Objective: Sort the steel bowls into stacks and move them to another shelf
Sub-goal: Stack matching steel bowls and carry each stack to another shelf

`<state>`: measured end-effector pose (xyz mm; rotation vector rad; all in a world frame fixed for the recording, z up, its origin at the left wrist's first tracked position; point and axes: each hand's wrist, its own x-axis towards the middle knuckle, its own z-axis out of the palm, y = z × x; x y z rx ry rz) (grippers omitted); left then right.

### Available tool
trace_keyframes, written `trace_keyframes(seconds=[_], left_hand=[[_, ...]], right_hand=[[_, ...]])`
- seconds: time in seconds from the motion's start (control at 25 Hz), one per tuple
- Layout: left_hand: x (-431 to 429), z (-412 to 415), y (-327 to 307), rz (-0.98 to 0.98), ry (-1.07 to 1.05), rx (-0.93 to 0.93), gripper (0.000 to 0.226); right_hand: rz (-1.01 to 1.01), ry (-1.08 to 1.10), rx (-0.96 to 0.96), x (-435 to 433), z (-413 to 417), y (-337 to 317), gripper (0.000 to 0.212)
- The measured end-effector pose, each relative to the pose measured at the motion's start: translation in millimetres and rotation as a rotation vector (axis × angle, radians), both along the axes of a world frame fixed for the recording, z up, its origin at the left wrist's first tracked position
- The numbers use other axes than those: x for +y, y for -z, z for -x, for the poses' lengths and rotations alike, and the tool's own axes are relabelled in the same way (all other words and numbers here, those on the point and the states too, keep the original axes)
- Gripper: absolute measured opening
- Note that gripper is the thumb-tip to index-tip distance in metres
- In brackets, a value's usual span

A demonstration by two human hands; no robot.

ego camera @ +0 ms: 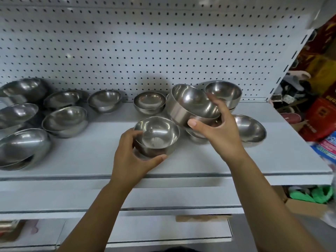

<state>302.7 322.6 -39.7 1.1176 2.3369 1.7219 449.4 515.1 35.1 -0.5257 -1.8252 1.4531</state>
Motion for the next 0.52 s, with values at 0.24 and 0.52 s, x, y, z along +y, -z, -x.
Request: trace_keyframes(seconds=[0.24, 0.52], left_hand=[[-3.5, 11.7, 1.4, 0.012, 0.115, -0.123, 0.103], [-11.6, 25.7, -0.8, -0.059, 0.179, -0.383, 0.109]], right_hand=[[0.035, -0.105, -0.004, -6.2, 18.0, 7.2, 0.093], [-0.103, -0.267, -0.149, -12.4, 28.1, 4.4, 0.094]])
